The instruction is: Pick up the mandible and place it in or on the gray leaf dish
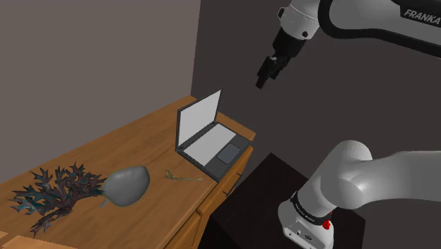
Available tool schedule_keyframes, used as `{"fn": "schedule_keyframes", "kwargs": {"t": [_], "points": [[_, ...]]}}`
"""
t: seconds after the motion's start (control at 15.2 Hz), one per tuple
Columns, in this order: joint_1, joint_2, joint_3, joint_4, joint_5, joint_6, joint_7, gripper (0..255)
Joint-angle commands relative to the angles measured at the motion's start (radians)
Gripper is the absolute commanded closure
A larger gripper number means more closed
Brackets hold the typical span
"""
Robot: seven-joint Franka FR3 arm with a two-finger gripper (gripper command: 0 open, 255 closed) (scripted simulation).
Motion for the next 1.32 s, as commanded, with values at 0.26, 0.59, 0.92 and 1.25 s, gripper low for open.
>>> {"fn": "schedule_keyframes", "kwargs": {"t": [0.26, 0.59, 0.92, 1.25], "points": [[0.038, 0.041, 0.020, -0.090, 0.006, 0.131, -0.031, 0], [0.084, 0.120, 0.048, -0.182, 0.010, 0.301, -0.068, 0], [0.124, 0.230, 0.079, -0.249, 0.006, 0.477, -0.100, 0], [0.154, 0.373, 0.116, -0.289, -0.012, 0.657, -0.123, 0]]}}
